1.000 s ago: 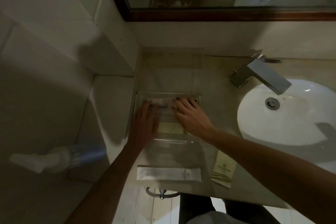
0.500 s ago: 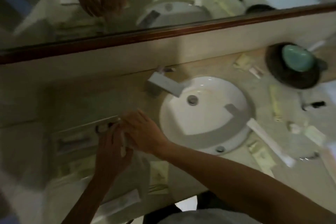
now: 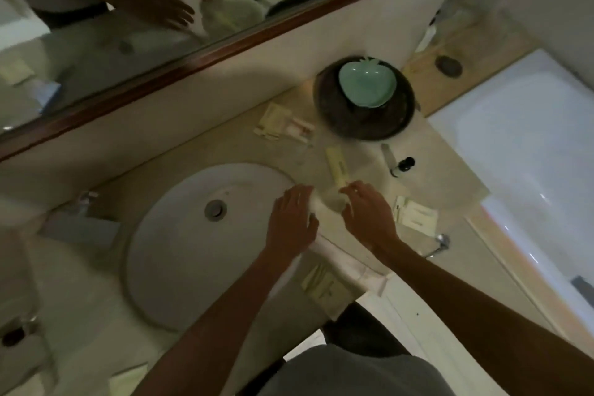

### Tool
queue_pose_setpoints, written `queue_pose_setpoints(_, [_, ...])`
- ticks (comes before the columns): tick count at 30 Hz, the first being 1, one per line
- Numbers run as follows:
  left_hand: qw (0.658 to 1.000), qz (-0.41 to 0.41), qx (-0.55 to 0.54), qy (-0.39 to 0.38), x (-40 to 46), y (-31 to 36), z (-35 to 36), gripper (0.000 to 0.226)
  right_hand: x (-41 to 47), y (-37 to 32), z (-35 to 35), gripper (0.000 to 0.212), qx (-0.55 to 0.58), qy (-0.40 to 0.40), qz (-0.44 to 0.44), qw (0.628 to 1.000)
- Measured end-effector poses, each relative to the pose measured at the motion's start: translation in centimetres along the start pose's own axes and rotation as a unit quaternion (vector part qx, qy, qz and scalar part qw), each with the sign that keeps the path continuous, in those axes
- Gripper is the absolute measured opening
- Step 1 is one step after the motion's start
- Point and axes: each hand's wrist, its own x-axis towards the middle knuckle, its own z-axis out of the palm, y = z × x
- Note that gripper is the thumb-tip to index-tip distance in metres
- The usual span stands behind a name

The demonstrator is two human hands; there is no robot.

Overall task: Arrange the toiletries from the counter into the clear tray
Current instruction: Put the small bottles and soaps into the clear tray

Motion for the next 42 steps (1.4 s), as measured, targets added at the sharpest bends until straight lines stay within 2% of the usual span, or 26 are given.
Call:
queue_pose_setpoints(3, [0.997, -0.056, 0.014, -0.042, 4.3, 3.3, 3.4, 0.059, 0.8, 4.9, -0.4, 0.033, -0.005, -0.018, 0.071, 0.997])
queue_pose_setpoints(6, [0.991, -0.119, 0.014, -0.065, 7.3, 5.6, 5.9, 0.075, 1.4, 7.6, -0.6, 0.042, -0.005, 0.051, 0.121, 0.991])
queue_pose_setpoints(9, [0.987, -0.129, 0.053, -0.079, 9.0, 7.5, 6.7, 0.070, 2.8, 9.3, -1.3, 0.051, -0.016, 0.105, 0.144, 0.984])
queue_pose_setpoints(13, [0.979, -0.106, 0.132, -0.112, 9.4, 7.5, 5.6, 0.050, 5.0, 11.5, -1.8, 0.039, 0.045, 0.048, 0.163, 0.984])
queue_pose_setpoints(16, [0.984, -0.080, 0.076, -0.140, 9.7, 5.8, 4.4, 0.042, 6.1, 11.8, -1.6, 0.022, 0.155, 0.039, 0.143, 0.977])
queue_pose_setpoints(20, [0.987, -0.091, 0.030, -0.131, 9.7, 3.1, 3.4, 0.033, 6.5, 11.1, -0.4, 0.018, 0.263, -0.001, 0.136, 0.955])
queue_pose_setpoints(22, [0.988, -0.072, 0.044, -0.127, 9.5, 2.2, 3.6, 0.036, 6.1, 11.5, 0.4, 0.019, 0.244, -0.029, 0.129, 0.961])
queue_pose_setpoints(25, [0.981, -0.057, 0.045, -0.181, 9.3, 1.7, 4.2, 0.056, 5.3, 12.3, 1.0, 0.023, 0.182, -0.038, 0.102, 0.977])
queue_pose_setpoints(28, [0.984, -0.043, 0.067, -0.159, 9.3, 2.0, 4.6, 0.043, 5.2, 12.4, 1.3, 0.026, 0.143, -0.032, 0.066, 0.987])
queue_pose_setpoints(31, [0.985, -0.047, 0.088, -0.140, 9.1, 2.4, 4.6, 0.033, 4.8, 11.6, 1.4, 0.022, 0.143, -0.031, 0.059, 0.988])
queue_pose_setpoints(36, [0.983, -0.055, 0.124, -0.124, 6.2, 0.0, 4.0, 0.040, 3.4, 8.3, 1.3, 0.018, 0.151, -0.031, 0.030, 0.988])
queue_pose_setpoints(39, [0.989, -0.059, 0.108, -0.082, 1.7, -3.9, 1.4, 0.047, 1.8, 3.1, 1.5, 0.022, 0.162, -0.018, -0.019, 0.986])
queue_pose_setpoints(42, [0.993, -0.076, 0.091, -0.015, -5.6, -9.1, -2.3, 0.048, -0.4, -4.9, 3.1, 0.029, 0.190, 0.009, -0.090, 0.978])
